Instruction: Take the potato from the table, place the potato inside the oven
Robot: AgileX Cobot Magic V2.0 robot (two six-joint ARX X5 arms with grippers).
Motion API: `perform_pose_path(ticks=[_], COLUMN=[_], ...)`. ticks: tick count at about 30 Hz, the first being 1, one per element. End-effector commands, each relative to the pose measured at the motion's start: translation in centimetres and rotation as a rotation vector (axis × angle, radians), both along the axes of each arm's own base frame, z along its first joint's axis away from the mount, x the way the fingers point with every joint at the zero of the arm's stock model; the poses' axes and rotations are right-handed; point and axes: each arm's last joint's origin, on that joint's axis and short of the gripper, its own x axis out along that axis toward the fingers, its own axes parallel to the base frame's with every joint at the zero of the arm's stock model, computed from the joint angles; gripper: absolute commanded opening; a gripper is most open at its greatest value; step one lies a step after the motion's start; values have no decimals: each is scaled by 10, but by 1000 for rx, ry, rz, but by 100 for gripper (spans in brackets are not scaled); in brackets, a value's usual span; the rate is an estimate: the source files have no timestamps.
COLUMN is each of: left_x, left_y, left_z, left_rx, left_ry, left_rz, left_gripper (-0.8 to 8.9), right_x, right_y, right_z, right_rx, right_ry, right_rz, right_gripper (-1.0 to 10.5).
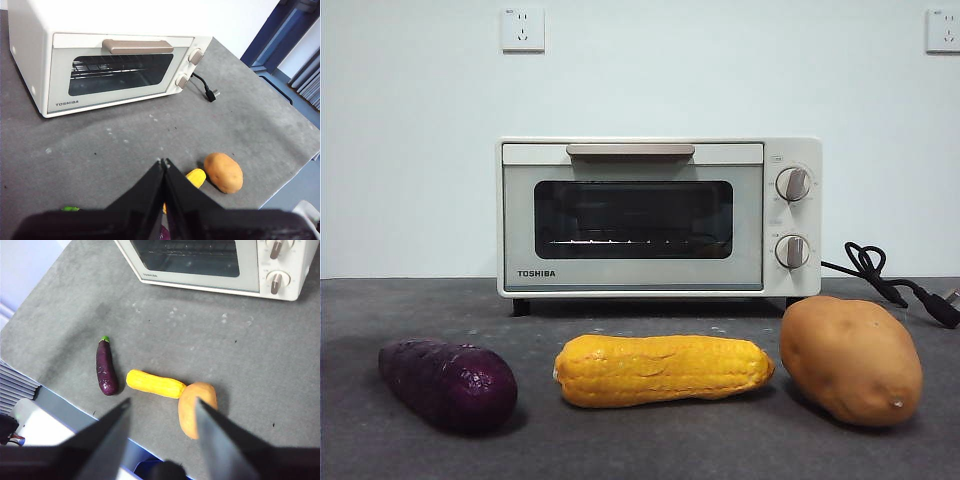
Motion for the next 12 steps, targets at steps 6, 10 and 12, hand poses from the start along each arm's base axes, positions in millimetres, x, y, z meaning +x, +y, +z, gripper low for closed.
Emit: perform_pose_path(ticks=[6, 10, 12], left_x=[0, 7, 16], left_y=[0, -2, -4], left_z=[2, 5, 8], left_rx=[10, 0, -17], left_ry=[-25, -57, -82], left_rz=[-10, -15, -24], left_gripper=[-7, -7, -7], right_x=[1, 2, 3], right_y=[0, 0, 0], right_z=[0, 0, -1], right_rx=[10, 11, 14], right_ry=[13, 18, 25], right_rz=[-11, -12, -16], right_gripper=[693, 693, 692])
